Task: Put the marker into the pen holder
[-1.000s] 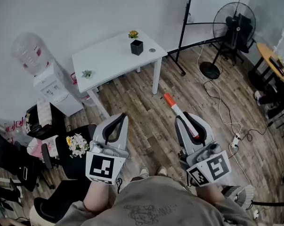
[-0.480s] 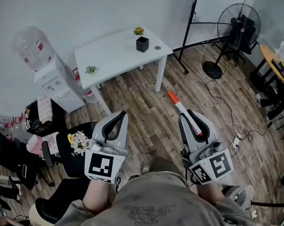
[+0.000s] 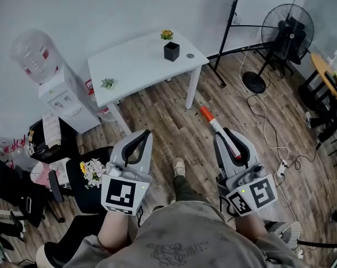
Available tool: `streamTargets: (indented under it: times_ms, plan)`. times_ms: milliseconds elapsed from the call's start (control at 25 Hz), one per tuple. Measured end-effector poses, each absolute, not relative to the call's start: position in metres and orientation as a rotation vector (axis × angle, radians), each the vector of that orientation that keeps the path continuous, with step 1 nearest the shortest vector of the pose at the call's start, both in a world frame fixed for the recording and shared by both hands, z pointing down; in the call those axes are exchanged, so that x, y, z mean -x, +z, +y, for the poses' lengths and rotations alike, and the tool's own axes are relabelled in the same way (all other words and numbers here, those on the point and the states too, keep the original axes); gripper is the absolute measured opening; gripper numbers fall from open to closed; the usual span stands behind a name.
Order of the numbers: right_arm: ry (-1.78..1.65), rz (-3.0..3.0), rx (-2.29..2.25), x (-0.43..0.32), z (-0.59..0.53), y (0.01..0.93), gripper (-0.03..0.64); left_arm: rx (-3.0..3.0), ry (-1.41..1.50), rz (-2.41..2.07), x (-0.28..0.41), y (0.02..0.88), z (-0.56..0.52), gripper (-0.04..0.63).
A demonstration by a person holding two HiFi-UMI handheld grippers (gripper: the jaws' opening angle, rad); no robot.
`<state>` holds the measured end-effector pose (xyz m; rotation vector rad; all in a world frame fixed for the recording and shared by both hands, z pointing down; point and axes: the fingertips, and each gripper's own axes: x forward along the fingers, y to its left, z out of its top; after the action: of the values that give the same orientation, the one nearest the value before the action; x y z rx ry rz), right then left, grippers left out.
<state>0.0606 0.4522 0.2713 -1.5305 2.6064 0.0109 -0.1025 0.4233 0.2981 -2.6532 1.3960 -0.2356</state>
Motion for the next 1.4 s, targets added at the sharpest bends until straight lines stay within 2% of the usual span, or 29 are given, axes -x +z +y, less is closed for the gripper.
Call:
streamTargets:
  times_ms: [400, 1080, 1400]
  plan:
    - [-0.023, 2.637, 1.566, -0.069, 0.355, 0.287, 0.1, 2.67, -0.267, 1.432, 0.102, 0.315, 0.33, 0.0]
    - [-0.138, 2.75, 1.5, -0.103, 0.119, 0.314, 0.1, 2.653, -0.358, 1.447, 0.056, 0.311, 0.103, 0.0]
    - [-0.193, 2.758, 1.505, -0.116, 0.073, 0.325, 0.1, 2.649, -0.405, 1.452, 0.046, 0.316, 0.058, 0.0]
